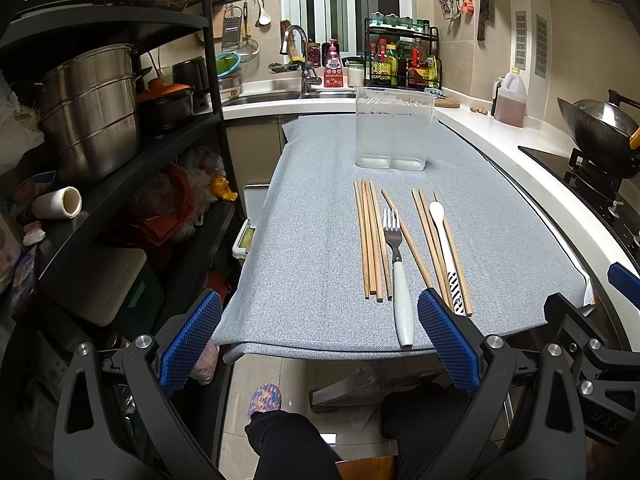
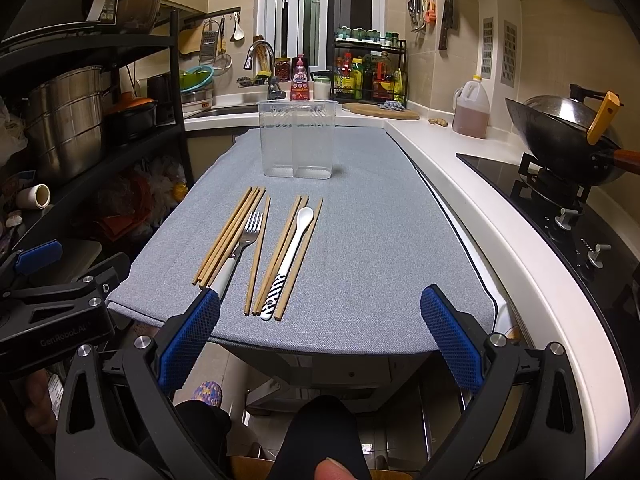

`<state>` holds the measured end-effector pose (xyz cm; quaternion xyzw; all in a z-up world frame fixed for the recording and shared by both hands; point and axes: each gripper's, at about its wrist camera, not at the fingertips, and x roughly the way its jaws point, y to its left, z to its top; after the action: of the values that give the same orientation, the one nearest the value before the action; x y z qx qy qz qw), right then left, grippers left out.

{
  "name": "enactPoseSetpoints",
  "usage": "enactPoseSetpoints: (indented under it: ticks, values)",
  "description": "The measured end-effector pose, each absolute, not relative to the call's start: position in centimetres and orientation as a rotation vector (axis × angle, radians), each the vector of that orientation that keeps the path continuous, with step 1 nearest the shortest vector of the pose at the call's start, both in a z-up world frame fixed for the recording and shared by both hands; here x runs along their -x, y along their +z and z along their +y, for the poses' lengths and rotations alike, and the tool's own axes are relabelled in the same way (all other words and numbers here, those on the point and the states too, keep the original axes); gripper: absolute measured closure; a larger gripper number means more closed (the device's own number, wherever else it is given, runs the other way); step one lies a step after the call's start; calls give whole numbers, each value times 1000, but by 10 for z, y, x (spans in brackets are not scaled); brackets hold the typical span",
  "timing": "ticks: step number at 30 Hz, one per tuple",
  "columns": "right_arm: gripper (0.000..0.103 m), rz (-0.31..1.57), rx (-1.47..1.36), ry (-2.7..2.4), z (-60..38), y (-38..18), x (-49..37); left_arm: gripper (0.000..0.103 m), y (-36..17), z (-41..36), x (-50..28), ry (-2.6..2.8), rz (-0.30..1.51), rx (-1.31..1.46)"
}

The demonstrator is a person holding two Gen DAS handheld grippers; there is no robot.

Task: Organize utensils

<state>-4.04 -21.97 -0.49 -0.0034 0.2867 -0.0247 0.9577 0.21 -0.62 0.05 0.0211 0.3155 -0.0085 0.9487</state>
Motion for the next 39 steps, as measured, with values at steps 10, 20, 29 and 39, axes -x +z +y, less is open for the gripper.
enactPoseSetpoints:
  ticks: [10,20,29,39]
  values:
    - [5,581,8,-50,-220,-5,41,8,0,-6,-2,-18,643,-42]
    - [5,582,8,-48,-219,-5,41,8,0,-9,1,-20,643,-41]
    - [5,598,-24,-70,-234,-10,24,8,-5,-6,-5,-6,654,-28]
    - [26,714,-96,-50,-238,-60,-31,8,-18,21,-26,67,685,-5]
